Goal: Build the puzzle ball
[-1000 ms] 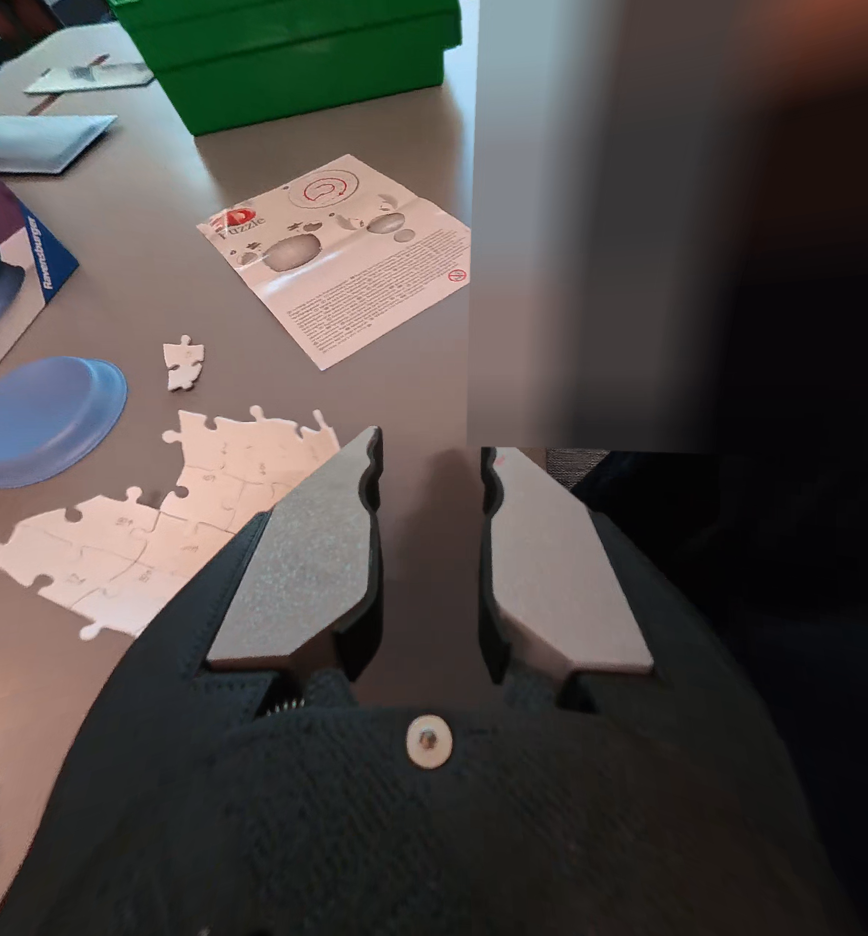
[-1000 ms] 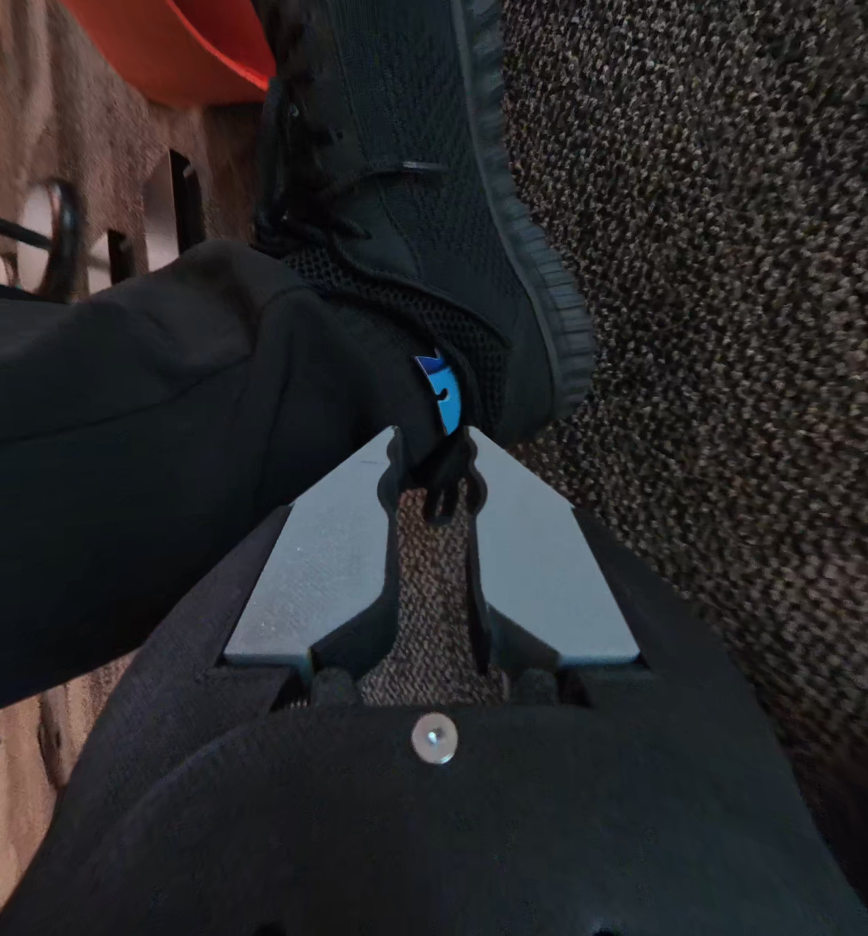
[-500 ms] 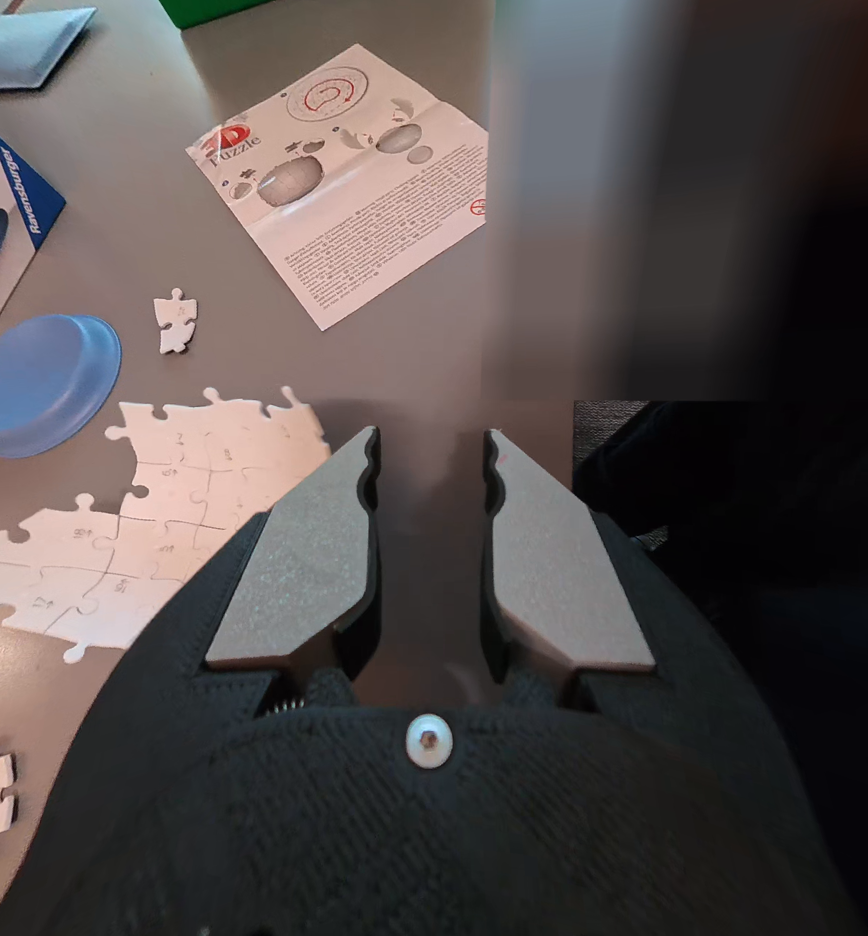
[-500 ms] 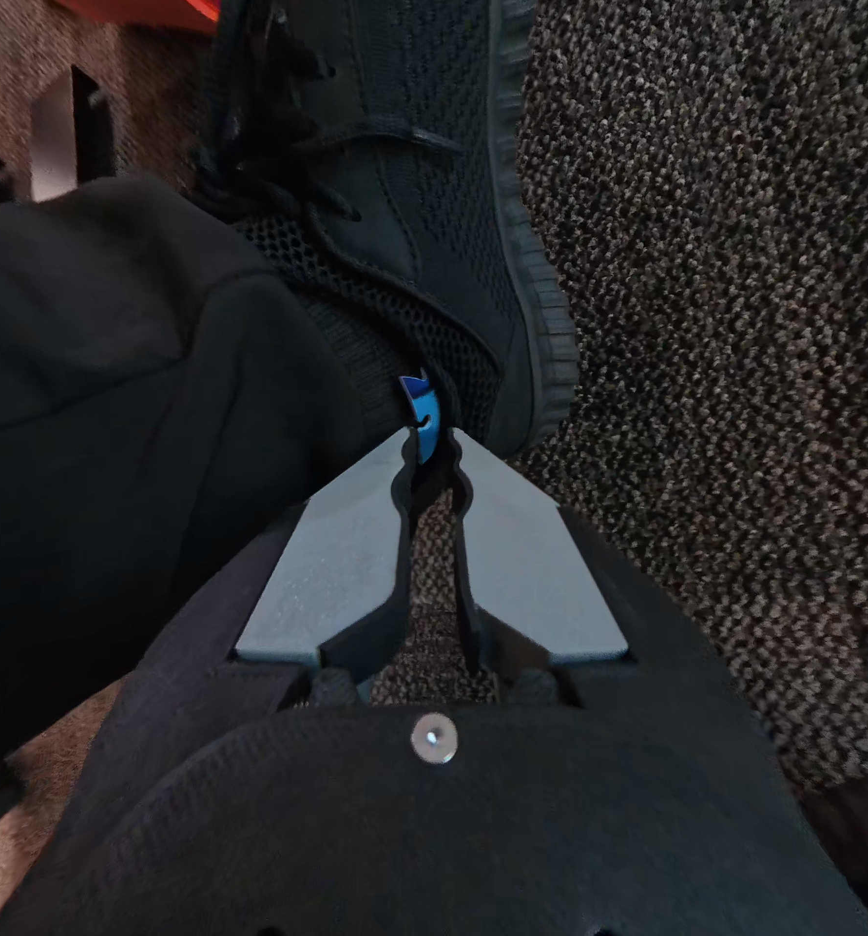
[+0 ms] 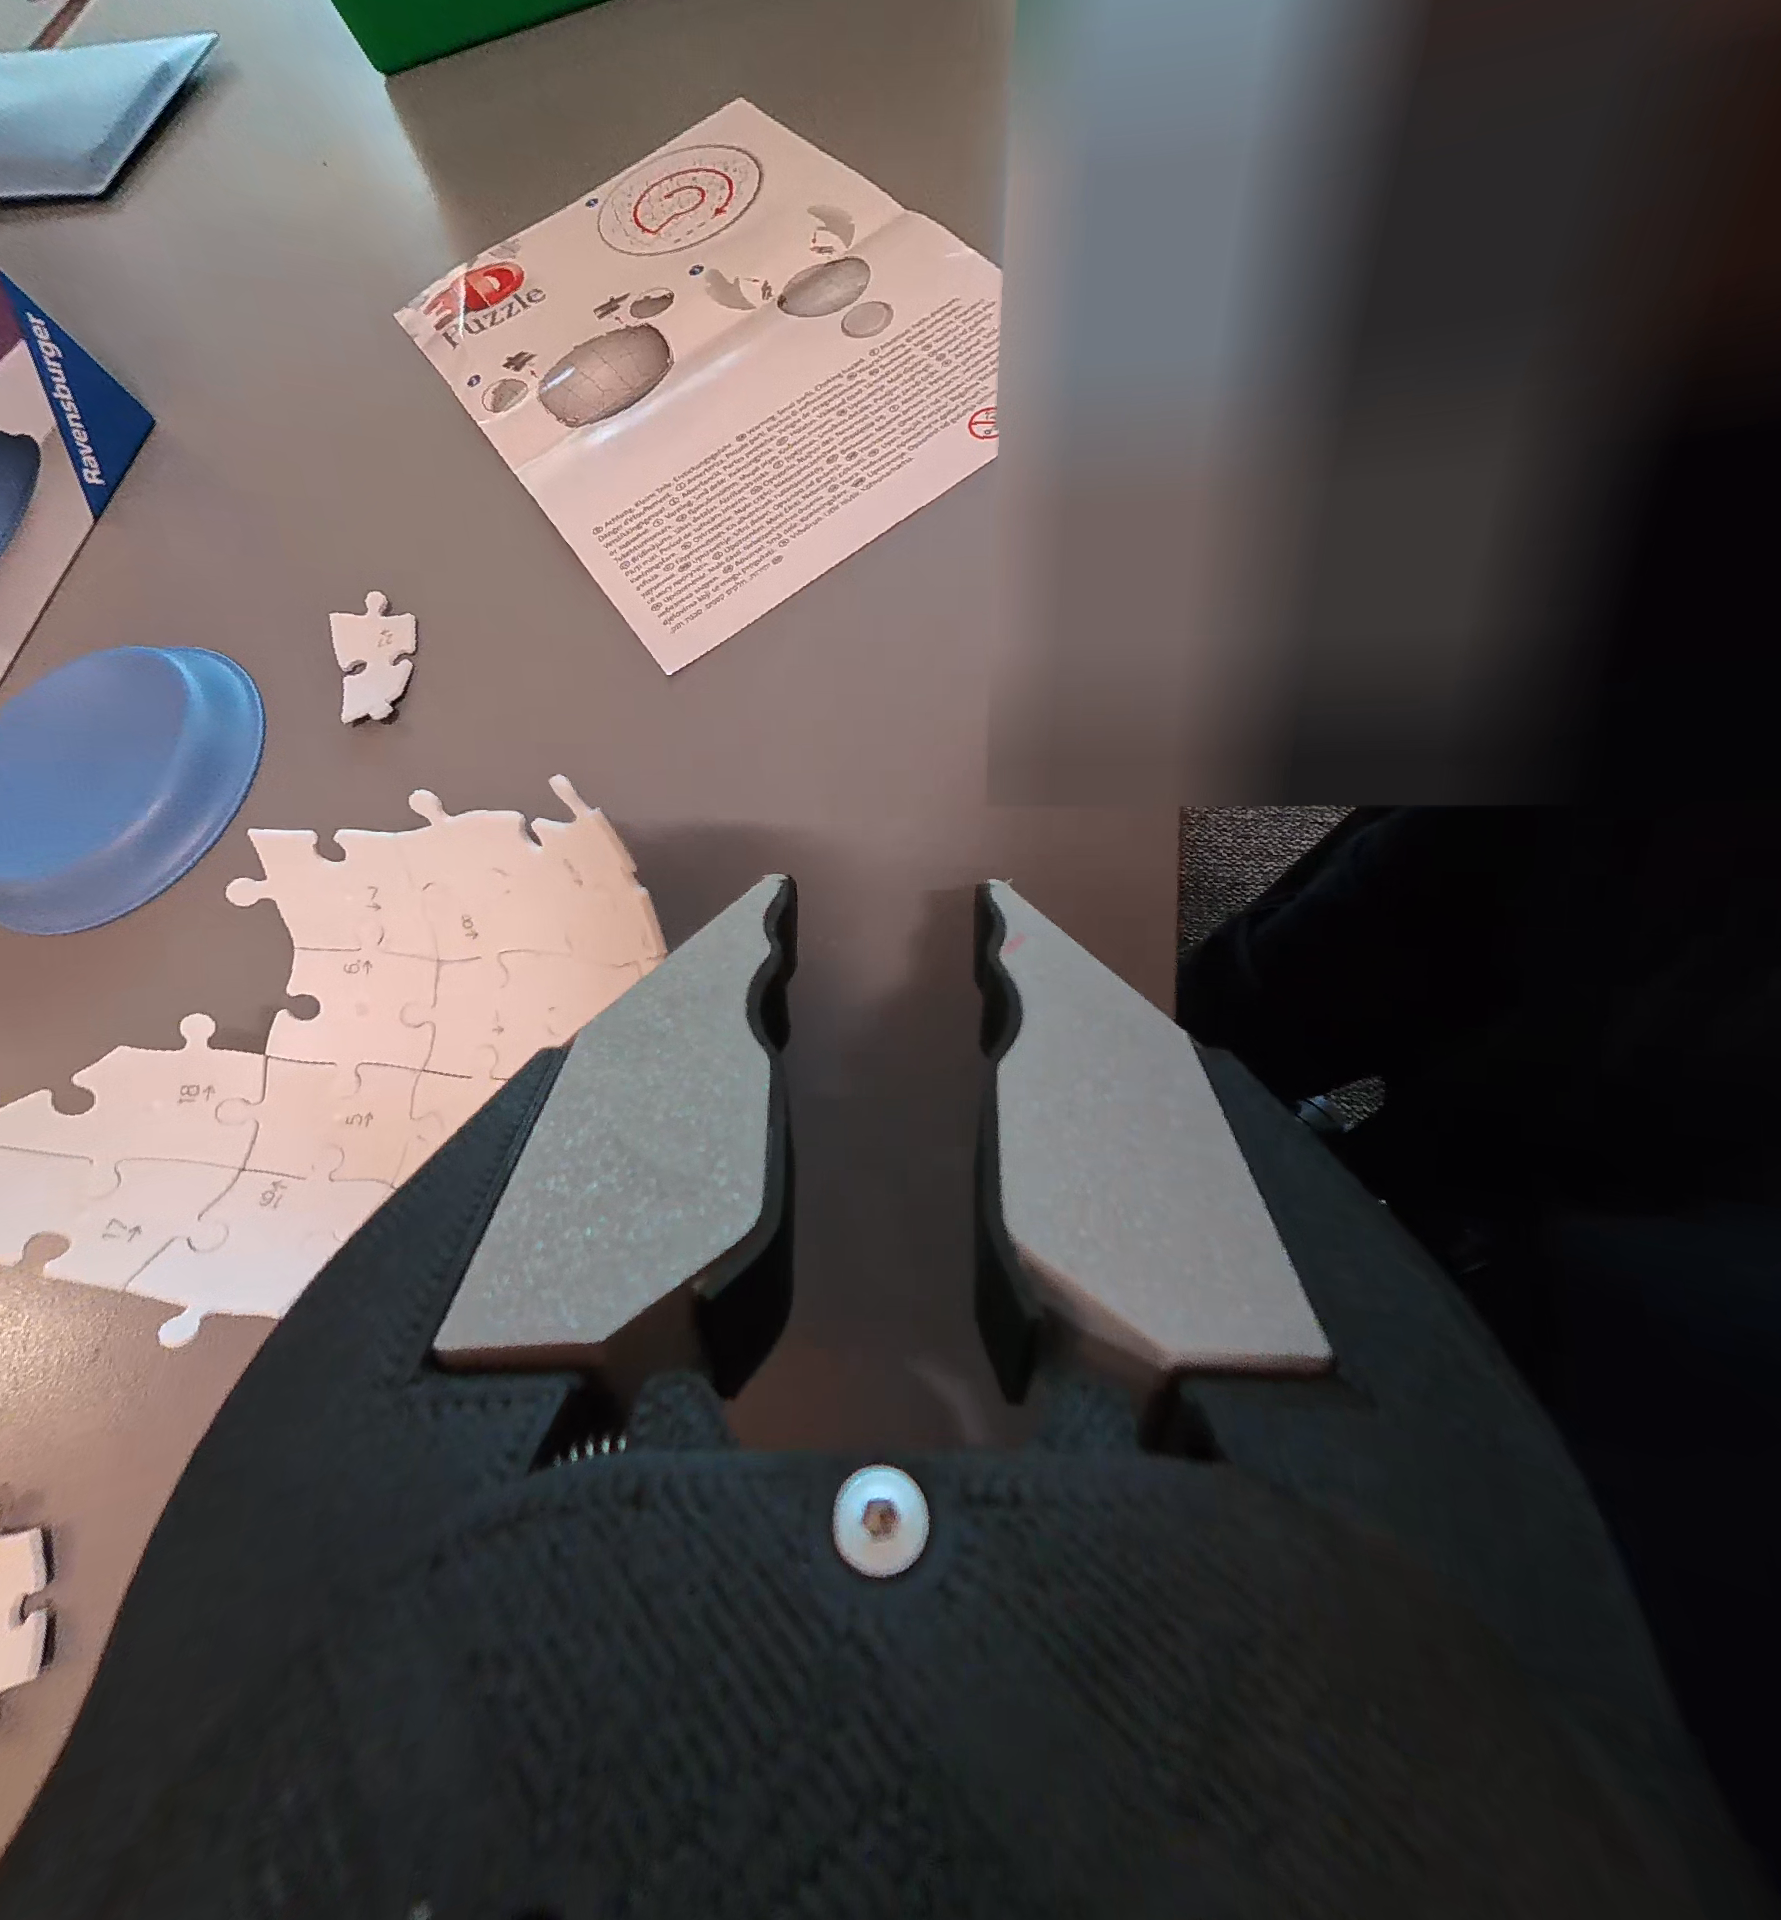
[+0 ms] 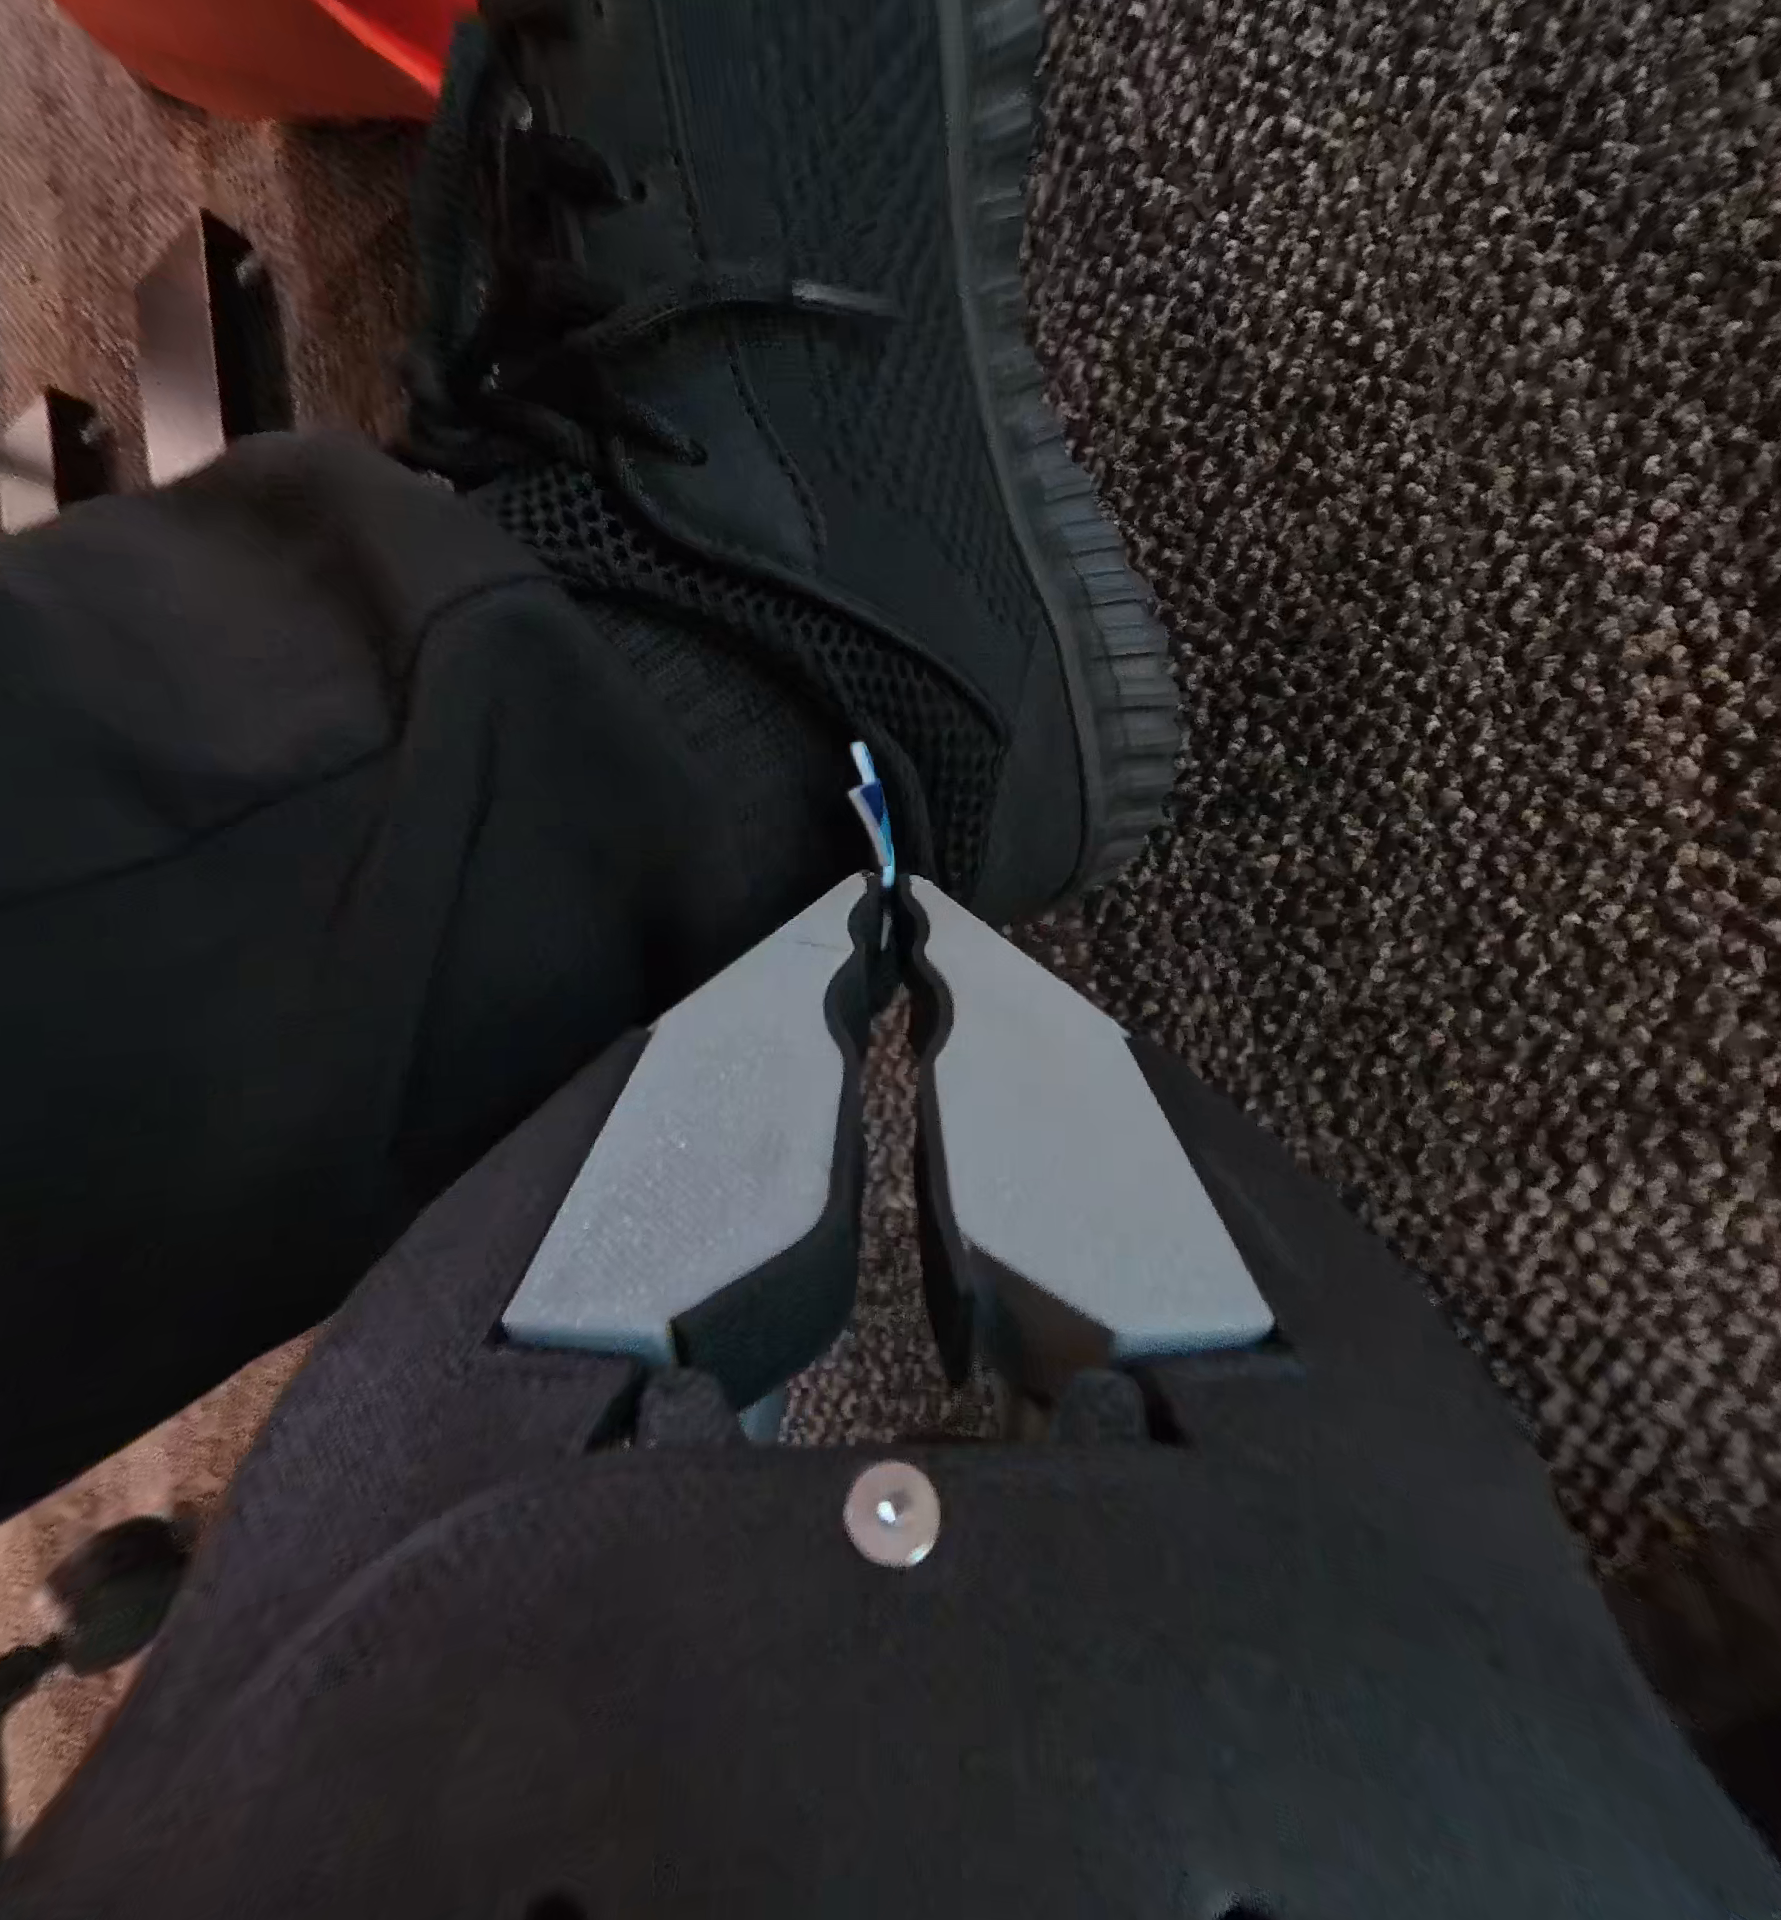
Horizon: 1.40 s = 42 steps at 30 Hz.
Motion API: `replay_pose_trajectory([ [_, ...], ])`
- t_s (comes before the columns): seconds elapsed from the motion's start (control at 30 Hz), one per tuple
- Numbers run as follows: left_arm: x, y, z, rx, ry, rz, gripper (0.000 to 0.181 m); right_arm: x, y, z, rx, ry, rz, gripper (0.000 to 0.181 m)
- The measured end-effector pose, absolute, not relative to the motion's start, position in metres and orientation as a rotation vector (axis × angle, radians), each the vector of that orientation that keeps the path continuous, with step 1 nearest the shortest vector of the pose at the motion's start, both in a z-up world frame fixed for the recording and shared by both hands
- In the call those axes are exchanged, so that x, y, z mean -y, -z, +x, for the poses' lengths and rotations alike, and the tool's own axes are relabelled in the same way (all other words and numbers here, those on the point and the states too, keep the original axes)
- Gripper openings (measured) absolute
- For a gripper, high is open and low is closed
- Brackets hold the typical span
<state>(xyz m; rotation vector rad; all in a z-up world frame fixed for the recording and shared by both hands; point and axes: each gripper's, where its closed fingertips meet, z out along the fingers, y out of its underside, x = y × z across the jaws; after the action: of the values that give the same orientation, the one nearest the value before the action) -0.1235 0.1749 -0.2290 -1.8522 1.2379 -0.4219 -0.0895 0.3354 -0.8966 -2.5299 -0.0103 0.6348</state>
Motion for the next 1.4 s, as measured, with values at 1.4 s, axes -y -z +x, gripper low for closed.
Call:
replay_pose_trajectory([
  [1.4, -0.044, 0.107, -0.151, -1.180, 1.961, -1.650, 0.025, -0.070, 0.087, -0.123, 1.319, 0.216, -0.985, 0.000],
])
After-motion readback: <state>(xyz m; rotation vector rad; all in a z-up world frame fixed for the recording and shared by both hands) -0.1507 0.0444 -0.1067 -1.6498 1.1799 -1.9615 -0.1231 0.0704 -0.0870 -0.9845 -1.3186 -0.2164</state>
